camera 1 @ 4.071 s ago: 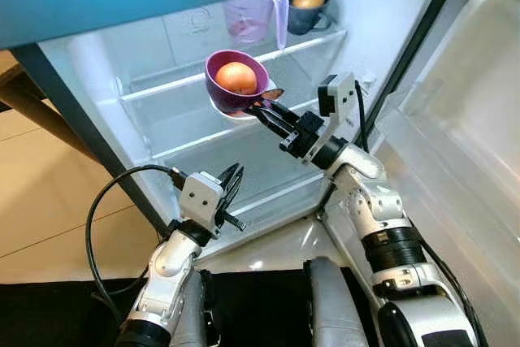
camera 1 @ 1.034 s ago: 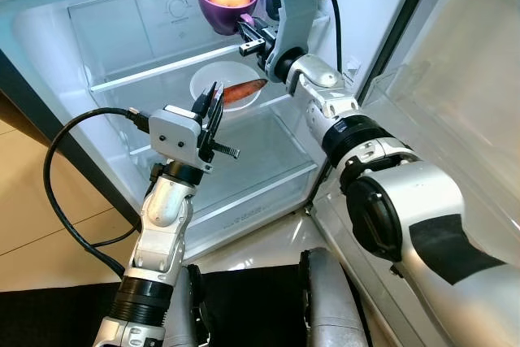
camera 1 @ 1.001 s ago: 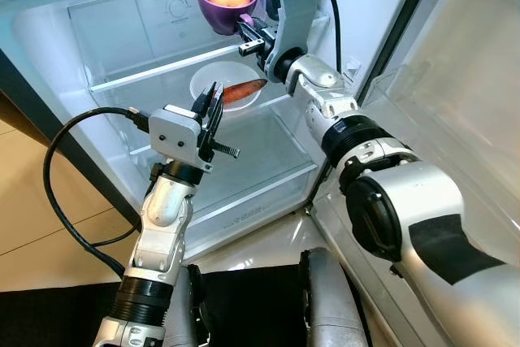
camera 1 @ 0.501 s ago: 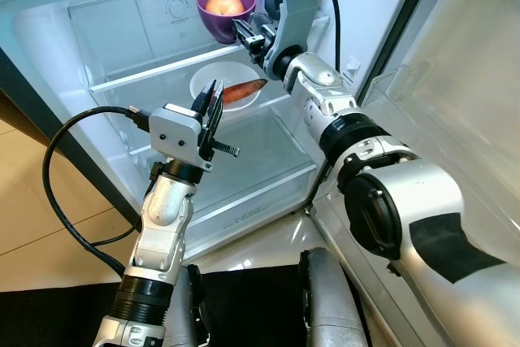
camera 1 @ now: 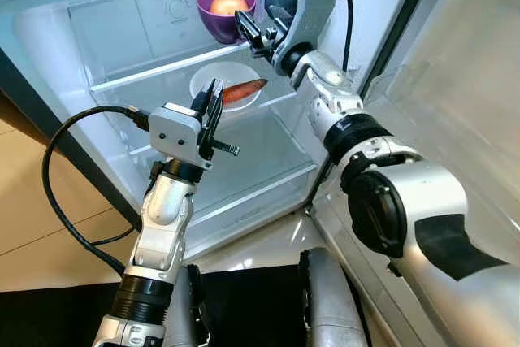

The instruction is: Restocking fridge

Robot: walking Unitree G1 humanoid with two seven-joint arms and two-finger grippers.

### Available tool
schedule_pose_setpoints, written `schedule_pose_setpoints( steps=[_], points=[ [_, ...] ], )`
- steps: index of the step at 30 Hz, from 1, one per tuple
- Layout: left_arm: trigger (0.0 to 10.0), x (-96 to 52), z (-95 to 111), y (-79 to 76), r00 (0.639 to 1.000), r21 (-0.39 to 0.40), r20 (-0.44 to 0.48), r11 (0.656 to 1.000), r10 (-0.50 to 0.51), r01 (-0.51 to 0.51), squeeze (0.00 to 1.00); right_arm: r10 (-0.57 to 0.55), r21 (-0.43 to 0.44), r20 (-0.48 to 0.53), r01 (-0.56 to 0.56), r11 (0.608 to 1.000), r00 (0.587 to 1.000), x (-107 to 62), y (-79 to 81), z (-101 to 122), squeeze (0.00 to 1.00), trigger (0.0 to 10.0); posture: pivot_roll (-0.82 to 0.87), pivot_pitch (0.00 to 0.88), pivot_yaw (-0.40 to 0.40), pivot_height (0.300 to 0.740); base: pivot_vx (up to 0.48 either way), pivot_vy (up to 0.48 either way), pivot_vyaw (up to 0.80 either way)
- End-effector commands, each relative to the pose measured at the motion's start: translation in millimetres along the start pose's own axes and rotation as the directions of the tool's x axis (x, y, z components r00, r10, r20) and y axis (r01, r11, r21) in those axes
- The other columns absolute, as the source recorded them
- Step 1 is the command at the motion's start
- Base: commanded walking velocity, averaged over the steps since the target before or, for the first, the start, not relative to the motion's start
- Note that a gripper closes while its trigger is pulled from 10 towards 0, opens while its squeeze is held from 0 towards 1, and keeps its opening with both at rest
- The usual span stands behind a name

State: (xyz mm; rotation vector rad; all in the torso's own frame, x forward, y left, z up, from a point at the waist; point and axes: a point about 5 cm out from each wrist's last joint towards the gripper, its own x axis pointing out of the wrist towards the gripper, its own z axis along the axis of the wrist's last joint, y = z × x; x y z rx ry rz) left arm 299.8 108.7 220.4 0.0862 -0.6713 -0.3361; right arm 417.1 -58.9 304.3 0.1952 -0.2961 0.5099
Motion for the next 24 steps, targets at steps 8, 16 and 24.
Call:
schedule_pose_setpoints(
  steps=[8, 16, 24],
  points=[
    [10.0, -7.0, -2.7, 0.3, 1.000, 0.015, -0.023, 1.000, -0.013, 0.013, 0.00, 0.045, 0.063, 0.035, -0.048, 0.997, 0.998, -22.4, -14.6, -27.5, 0.00, 10.0, -0.13, 0.238, 0.008, 0.586, 0.000, 0.000, 0.00],
    [10.0, -9.8, -5.2, -0.3, 0.999, 0.003, -0.034, 1.000, -0.020, 0.020, 0.00, 0.001, 0.068, 0.051, -0.005, 0.998, 0.999, -51.1, -39.6, -47.5, 0.00, 10.0, -0.14, 0.212, 0.031, 0.586, 0.000, 0.000, 0.00],
    [10.0, -39.2, -52.9, -7.7, 0.944, -0.066, -0.329, 0.998, -0.023, 0.001, 0.00, -0.199, 0.131, -0.078, 0.208, 0.969, 0.977, -124.1, -66.6, -118.8, 0.00, 10.0, -0.14, 0.179, 0.038, 0.586, 0.000, 0.000, 0.00]
  ],
)
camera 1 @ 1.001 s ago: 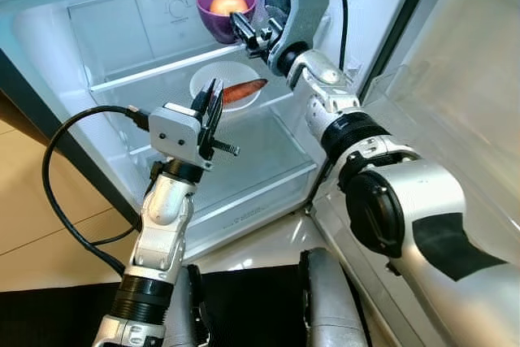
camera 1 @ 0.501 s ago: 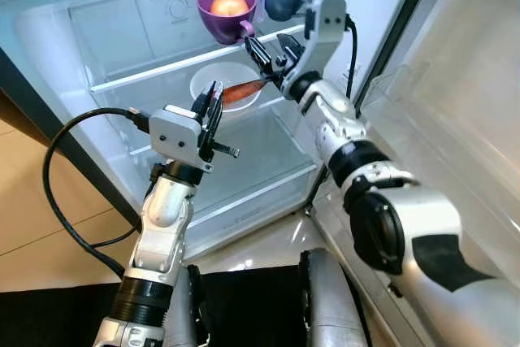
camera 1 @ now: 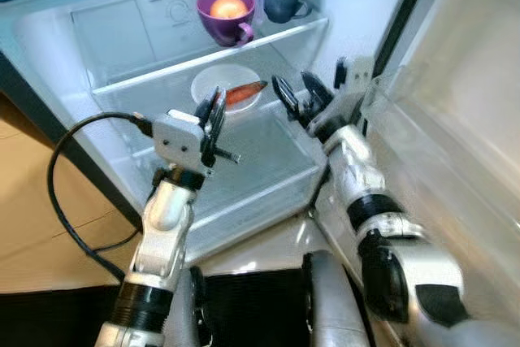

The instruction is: Restocking fridge

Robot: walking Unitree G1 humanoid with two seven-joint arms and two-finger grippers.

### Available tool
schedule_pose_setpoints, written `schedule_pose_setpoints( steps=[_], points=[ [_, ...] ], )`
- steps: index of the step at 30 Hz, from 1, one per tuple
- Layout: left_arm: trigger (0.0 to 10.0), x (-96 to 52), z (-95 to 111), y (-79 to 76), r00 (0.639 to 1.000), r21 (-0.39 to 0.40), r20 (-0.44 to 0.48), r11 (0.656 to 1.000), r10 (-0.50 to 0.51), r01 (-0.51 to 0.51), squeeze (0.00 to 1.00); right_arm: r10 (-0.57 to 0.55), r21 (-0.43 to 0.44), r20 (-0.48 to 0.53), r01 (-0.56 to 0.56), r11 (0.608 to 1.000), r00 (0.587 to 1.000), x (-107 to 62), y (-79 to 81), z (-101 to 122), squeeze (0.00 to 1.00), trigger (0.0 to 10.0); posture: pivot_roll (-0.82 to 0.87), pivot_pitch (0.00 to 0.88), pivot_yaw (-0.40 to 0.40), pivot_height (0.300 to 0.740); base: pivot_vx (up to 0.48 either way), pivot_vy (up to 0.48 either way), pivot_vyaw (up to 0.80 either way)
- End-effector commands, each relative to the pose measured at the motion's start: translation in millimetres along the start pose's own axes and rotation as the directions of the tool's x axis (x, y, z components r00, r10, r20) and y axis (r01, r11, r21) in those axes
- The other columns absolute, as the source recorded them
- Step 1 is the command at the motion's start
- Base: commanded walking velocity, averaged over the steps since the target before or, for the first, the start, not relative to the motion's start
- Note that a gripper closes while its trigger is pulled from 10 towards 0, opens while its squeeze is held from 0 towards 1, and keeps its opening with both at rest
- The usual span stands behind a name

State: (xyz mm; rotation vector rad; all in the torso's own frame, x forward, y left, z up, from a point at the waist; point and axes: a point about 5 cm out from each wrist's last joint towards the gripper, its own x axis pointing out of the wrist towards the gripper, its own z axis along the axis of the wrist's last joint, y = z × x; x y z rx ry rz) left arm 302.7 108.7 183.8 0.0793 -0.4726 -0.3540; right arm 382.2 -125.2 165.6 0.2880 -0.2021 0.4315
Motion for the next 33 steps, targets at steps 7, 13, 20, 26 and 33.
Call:
schedule_pose_setpoints(
  steps=[7, 13, 20, 26, 33],
  points=[
    [10.0, -75.5, -97.1, -4.1, 0.859, -0.061, -0.511, 0.997, 0.008, -0.046, 0.00, -0.181, 0.085, -0.214, 0.203, 0.976, 0.960, -75.2, -20.5, -80.0, 0.00, 10.0, -0.15, 0.150, 0.045, 0.586, 0.000, 0.000, 0.00],
    [10.0, -94.7, -110.1, -4.5, 0.811, -0.073, -0.584, 0.994, 0.021, -0.078, 0.00, -0.132, 0.089, -0.311, 0.167, 0.982, 0.941, -94.1, -13.7, -100.0, 0.00, 10.0, -0.15, 0.149, 0.029, 0.586, 0.000, 0.000, 0.00],
    [10.0, -115.4, -123.0, -12.4, 0.751, -0.117, -0.659, 0.992, -0.040, -0.050, 0.00, -0.039, 0.064, -0.381, 0.068, 0.996, 0.924, -99.5, 2.9, -112.7, 0.00, 10.0, -0.15, 0.158, 0.023, 0.586, 0.000, 0.000, 0.00],
    [10.0, -152.3, -143.4, -11.0, 0.636, -0.121, -0.772, 0.984, -0.011, -0.130, 0.00, 0.031, 0.011, -0.528, -0.030, 0.999, 0.849, -118.0, 17.8, -139.0, 0.00, 10.0, -0.14, 0.162, 0.012, 0.586, 0.000, 0.000, 0.00],
    [10.0, -186.8, -157.6, -1.8, 0.538, -0.069, -0.838, 0.962, 0.087, -0.263, 0.00, -0.078, -0.092, -0.667, 0.023, 0.996, 0.741, -152.1, 6.9, -159.2, 0.00, 10.0, -0.13, 0.168, -0.003, 0.586, 0.000, 0.000, 0.00]
  ],
)
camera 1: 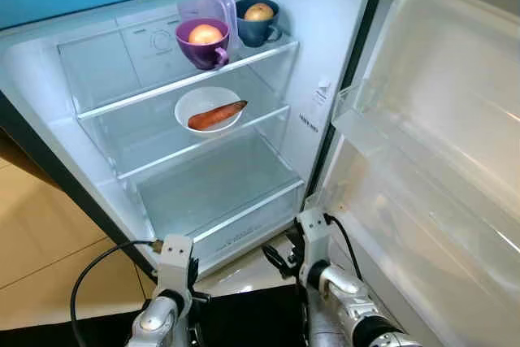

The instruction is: Restocking fridge

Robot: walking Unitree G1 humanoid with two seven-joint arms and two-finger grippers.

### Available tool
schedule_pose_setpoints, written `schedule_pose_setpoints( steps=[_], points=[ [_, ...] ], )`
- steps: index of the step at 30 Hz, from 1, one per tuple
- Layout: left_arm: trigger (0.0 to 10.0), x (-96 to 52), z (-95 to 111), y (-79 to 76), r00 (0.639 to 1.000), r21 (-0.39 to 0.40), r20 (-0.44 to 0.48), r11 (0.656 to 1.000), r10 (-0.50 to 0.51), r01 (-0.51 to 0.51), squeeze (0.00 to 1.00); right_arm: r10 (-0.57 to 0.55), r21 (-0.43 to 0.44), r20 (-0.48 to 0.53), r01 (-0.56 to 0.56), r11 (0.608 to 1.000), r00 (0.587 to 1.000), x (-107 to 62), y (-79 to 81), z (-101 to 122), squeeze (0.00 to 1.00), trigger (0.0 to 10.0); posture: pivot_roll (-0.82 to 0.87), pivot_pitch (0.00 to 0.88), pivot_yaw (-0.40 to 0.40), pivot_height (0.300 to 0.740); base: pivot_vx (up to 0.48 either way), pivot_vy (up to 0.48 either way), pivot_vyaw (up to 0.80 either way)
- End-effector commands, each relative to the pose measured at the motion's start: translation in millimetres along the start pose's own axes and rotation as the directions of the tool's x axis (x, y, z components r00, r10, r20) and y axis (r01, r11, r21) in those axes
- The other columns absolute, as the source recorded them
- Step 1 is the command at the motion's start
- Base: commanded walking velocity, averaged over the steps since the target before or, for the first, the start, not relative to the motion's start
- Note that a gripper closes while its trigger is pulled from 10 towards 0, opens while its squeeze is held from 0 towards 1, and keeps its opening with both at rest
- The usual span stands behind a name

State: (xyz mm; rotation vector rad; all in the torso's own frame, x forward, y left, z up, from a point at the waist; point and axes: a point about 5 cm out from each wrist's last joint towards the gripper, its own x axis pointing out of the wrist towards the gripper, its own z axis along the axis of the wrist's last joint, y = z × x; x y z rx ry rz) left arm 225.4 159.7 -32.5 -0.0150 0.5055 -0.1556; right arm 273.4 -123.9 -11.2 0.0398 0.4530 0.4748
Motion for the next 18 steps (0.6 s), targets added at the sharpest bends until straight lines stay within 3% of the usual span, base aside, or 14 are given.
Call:
schedule_pose_setpoints(
  steps=[1, 6, 18],
  points=[
    [10.0, -5.5, -9.0, 12.8, 0.998, 0.013, -0.024, 0.999, 0.052, -0.052, 0.00, -0.040, 0.033, -0.061, 0.042, 0.999, 0.997, -6.3, -2.1, -16.4, 0.00, 10.0, -0.13, 0.167, -0.001, 0.586, 0.000, 0.000, 0.00],
    [10.0, -4.4, -12.1, 12.0, 0.999, 0.039, -0.035, 0.999, 0.033, -0.032, 0.00, -0.100, 0.109, -0.104, 0.111, 0.988, 0.990, -15.3, -4.5, -34.7, 0.00, 10.0, -0.10, 0.158, 0.009, 0.611, 0.000, 0.000, 0.00],
    [10.0, -10.1, -36.8, 12.9, 0.990, 0.089, -0.140, 0.996, 0.021, -0.009, 0.00, -0.173, 0.150, -0.207, 0.206, 0.967, 0.963, -31.4, -5.5, -64.0, 0.00, 10.0, -0.10, 0.133, 0.037, 0.616, 0.000, 0.000, 0.00]
  ],
)
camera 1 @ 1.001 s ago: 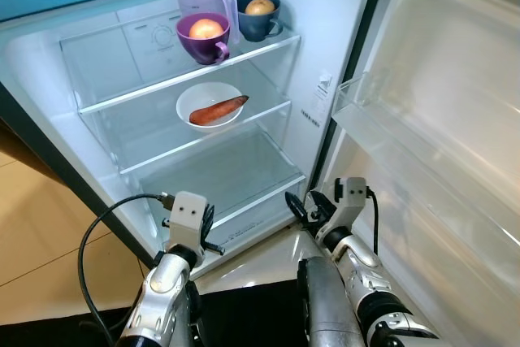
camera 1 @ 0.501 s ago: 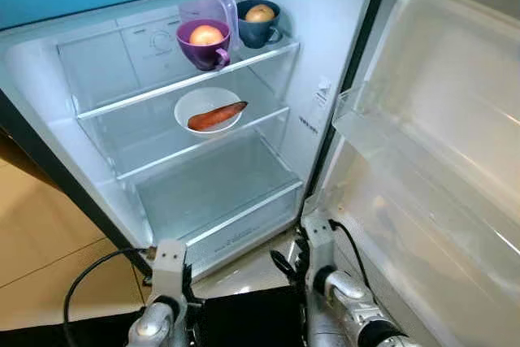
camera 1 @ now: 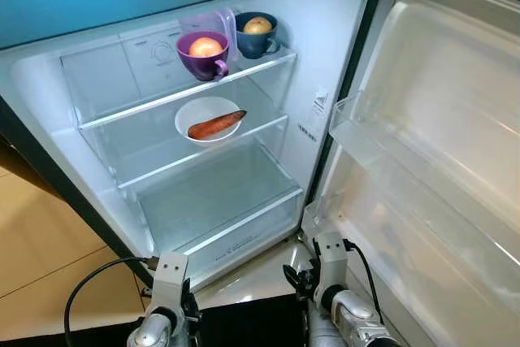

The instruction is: Restocking fridge

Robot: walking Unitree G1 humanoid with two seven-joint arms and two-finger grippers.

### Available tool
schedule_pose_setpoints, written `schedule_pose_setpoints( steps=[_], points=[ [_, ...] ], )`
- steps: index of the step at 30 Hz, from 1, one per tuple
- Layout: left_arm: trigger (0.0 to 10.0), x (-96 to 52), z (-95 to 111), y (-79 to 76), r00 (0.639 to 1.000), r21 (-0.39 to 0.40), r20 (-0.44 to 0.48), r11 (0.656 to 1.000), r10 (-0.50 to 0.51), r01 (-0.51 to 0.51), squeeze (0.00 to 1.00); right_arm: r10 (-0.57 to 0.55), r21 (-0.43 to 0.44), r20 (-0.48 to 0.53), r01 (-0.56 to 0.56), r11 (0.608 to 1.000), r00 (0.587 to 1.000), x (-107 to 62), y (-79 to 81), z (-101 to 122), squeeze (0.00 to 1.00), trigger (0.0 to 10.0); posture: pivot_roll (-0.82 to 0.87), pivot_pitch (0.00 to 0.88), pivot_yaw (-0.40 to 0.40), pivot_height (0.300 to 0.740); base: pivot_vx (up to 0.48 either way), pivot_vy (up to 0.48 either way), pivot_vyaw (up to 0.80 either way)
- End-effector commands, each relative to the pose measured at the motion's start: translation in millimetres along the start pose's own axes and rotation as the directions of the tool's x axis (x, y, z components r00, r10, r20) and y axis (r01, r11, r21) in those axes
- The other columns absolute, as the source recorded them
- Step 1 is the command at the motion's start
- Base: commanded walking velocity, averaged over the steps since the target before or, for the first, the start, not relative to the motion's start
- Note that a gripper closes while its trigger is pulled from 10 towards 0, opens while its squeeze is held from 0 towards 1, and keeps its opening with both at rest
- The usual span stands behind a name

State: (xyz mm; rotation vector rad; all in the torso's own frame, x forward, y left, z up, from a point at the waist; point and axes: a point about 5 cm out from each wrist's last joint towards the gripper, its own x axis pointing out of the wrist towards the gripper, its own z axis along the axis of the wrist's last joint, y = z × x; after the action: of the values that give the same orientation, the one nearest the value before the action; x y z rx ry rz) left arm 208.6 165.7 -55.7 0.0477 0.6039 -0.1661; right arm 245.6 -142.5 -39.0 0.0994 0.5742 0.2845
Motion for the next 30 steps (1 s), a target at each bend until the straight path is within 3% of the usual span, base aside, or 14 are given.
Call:
schedule_pose_setpoints(
  steps=[1, 4, 10, 19, 27, 30],
  points=[
    [10.0, -5.7, -11.7, 7.8, 0.999, 0.042, -0.050, 0.999, 0.009, -0.007, 0.00, -0.037, 0.047, -0.106, 0.042, 0.998, 0.994, -11.5, -3.8, -29.1, 0.00, 10.0, -0.10, 0.132, 0.039, 0.616, 0.000, 0.000, 0.00],
    [10.0, -8.2, -18.1, 8.6, 0.997, 0.040, -0.074, 0.999, 0.022, -0.019, 0.00, -0.055, 0.075, -0.110, 0.063, 0.995, 0.992, -14.8, -7.4, -33.4, 0.00, 10.0, -0.10, 0.130, 0.040, 0.616, 0.000, 0.000, 0.00],
    [10.0, -10.3, -21.2, 12.5, 0.993, -0.056, -0.055, 0.993, 0.101, -0.104, 0.00, -0.093, 0.119, -0.127, 0.108, 0.987, 0.988, -21.5, -13.6, -42.3, 0.00, 10.0, -0.10, 0.125, 0.041, 0.616, 0.000, 0.000, 0.00],
    [10.0, -7.4, -12.6, 16.4, 0.994, -0.055, -0.008, 0.992, 0.112, -0.112, 0.00, -0.102, 0.118, -0.133, 0.118, 0.986, 0.986, -23.8, -14.5, -45.7, 0.00, 10.0, -0.10, 0.120, 0.037, 0.616, 0.000, 0.000, 0.00],
    [10.0, -11.3, -16.8, 23.2, 0.991, -0.059, -0.012, 0.989, 0.136, -0.136, 0.00, -0.100, 0.092, -0.142, 0.114, 0.989, 0.985, -23.5, -15.9, -44.8, 0.00, 10.0, -0.11, 0.120, 0.037, 0.616, 0.000, 0.000, 0.00],
    [10.0, -12.6, -19.1, 22.8, 0.991, -0.058, -0.016, 0.989, 0.135, -0.136, 0.00, -0.036, 0.116, -0.136, 0.052, 0.992, 0.990, -23.0, -11.5, -45.1, 0.00, 10.0, -0.11, 0.119, 0.036, 0.621, 0.000, 0.000, 0.00]
  ],
)
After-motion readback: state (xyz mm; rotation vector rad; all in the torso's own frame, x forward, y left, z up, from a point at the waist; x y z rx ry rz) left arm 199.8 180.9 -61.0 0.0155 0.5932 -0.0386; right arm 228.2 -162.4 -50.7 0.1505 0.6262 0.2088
